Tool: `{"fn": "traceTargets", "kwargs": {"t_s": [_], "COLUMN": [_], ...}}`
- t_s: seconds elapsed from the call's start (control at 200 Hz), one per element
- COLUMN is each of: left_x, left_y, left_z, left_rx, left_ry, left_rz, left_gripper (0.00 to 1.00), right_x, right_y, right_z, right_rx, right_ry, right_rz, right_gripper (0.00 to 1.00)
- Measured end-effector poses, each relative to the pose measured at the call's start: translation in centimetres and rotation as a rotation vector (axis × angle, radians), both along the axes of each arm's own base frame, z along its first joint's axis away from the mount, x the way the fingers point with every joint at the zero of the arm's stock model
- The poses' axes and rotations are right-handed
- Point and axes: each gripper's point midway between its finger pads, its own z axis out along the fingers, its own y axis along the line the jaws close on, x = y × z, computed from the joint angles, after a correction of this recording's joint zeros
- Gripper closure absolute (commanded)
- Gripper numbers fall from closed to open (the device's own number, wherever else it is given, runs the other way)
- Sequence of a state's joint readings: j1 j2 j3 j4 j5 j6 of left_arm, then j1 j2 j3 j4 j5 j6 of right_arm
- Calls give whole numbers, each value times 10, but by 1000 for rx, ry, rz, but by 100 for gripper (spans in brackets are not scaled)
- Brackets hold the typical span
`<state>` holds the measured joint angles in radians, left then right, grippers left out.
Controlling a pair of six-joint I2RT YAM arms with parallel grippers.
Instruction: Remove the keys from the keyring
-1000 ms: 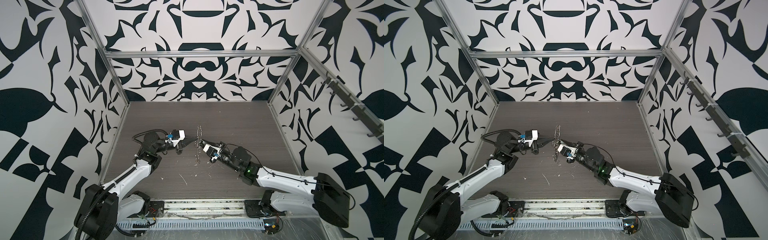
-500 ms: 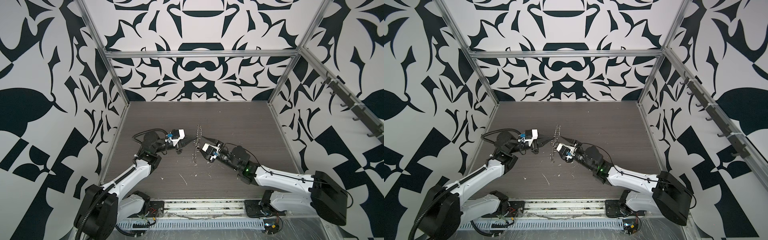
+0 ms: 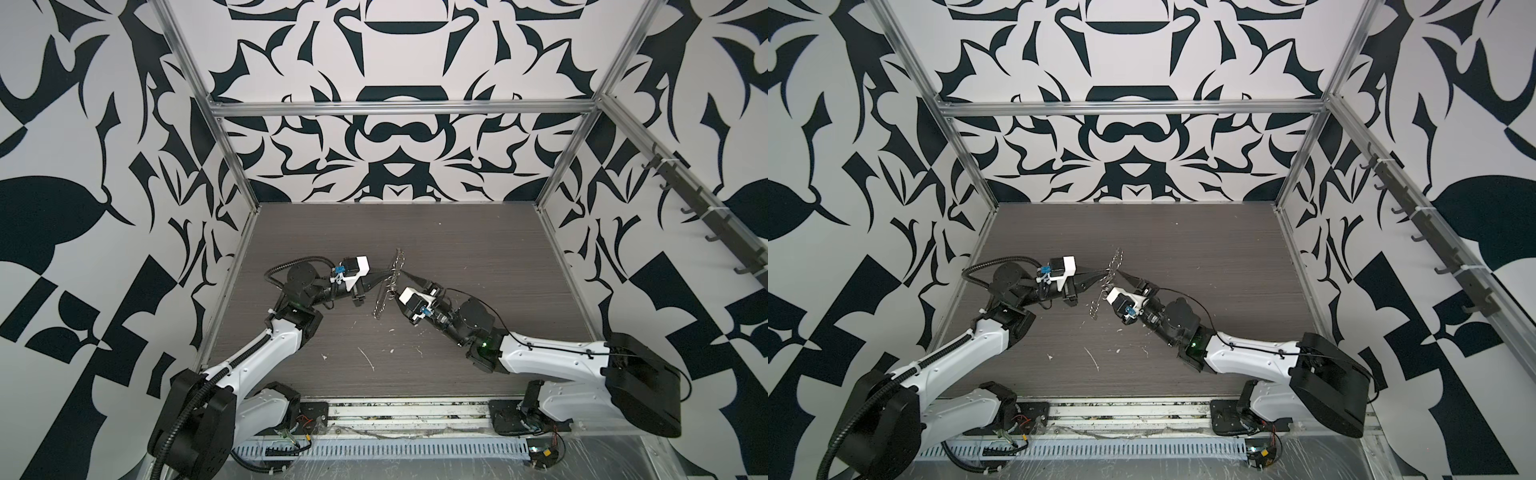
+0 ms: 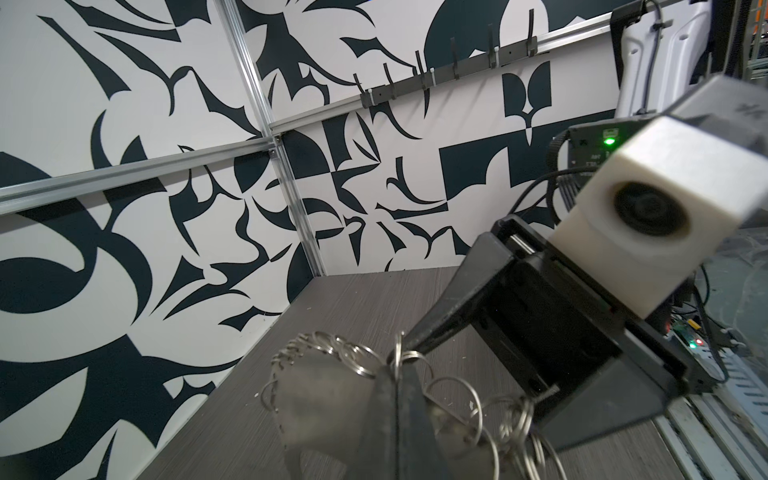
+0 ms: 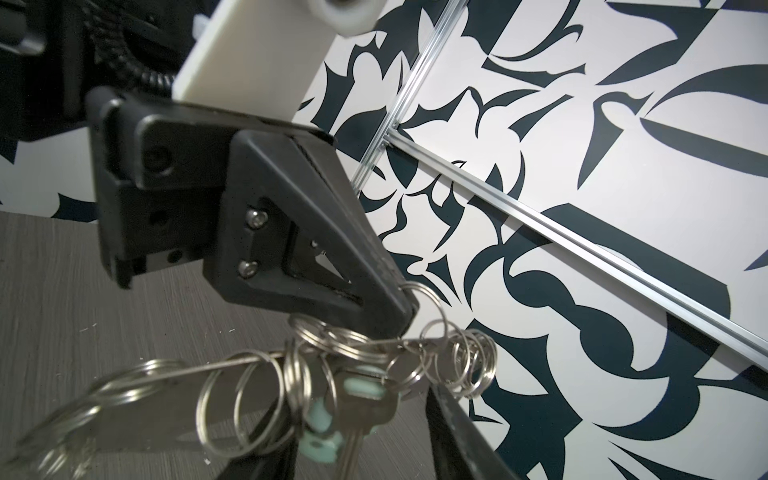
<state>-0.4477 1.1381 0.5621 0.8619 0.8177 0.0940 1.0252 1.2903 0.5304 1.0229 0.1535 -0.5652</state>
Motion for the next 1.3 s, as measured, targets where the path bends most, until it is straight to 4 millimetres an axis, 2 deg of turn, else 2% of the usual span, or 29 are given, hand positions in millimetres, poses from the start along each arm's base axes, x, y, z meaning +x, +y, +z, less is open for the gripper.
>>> {"fn": "traceTargets", "kwargs": {"t_s": [0.26,0.45,0.765,0.895,1.145,1.3], "left_x": [10,14,18,17,14,14], "left_y": [3,5,6,7,9,9], "left_z": [1,1,1,2,8,8], "left_rx": [-7,-8,-11,-13,-23,-20], "left_ry": [6,16,24,25,10,14], "left_rz": [58,86,115,118,121,122], "left_gripper": [100,100,100,100,100,100], "right_x": [25,38,39,35,25,19], "right_y": [-14,-23,-19,-14,-4,1], "right_z": [-2,18,13,9,9,0], "right_rx": [60,121,119,117,136,128], "right_ry": [58,90,92,91,101,130], "right_rz": [-184,-277,-273,-232,-139,-94], "right_gripper": [42,42,46,50,52,53]}}
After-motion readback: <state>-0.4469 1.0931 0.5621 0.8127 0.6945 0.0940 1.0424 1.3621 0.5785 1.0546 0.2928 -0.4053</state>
